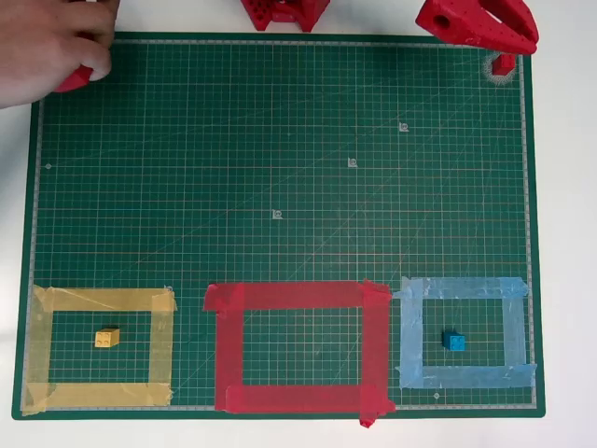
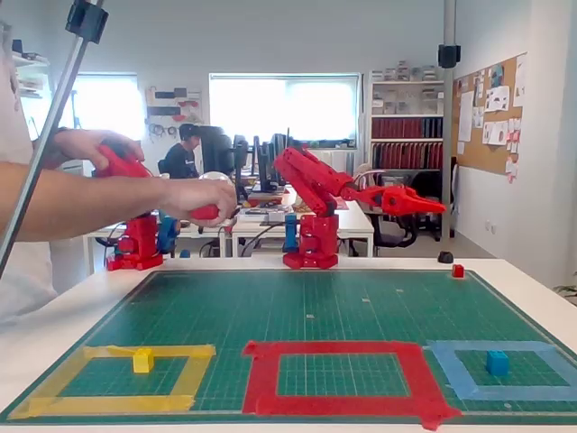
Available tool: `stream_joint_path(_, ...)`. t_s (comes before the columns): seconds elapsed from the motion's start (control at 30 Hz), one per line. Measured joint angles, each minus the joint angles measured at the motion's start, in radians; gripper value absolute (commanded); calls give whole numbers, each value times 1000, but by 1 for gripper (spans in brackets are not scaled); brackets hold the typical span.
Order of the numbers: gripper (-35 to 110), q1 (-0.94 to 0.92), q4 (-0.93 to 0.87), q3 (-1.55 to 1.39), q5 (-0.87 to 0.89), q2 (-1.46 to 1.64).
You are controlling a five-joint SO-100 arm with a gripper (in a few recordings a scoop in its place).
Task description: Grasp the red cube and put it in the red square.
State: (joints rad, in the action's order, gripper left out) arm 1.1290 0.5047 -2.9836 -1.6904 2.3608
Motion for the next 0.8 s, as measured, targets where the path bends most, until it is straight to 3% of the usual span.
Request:
stream_joint_path(0.27, 3, 75, 296, -37, 34, -314)
stream_joint_path(0.8, 13, 129, 333, 37, 89, -546)
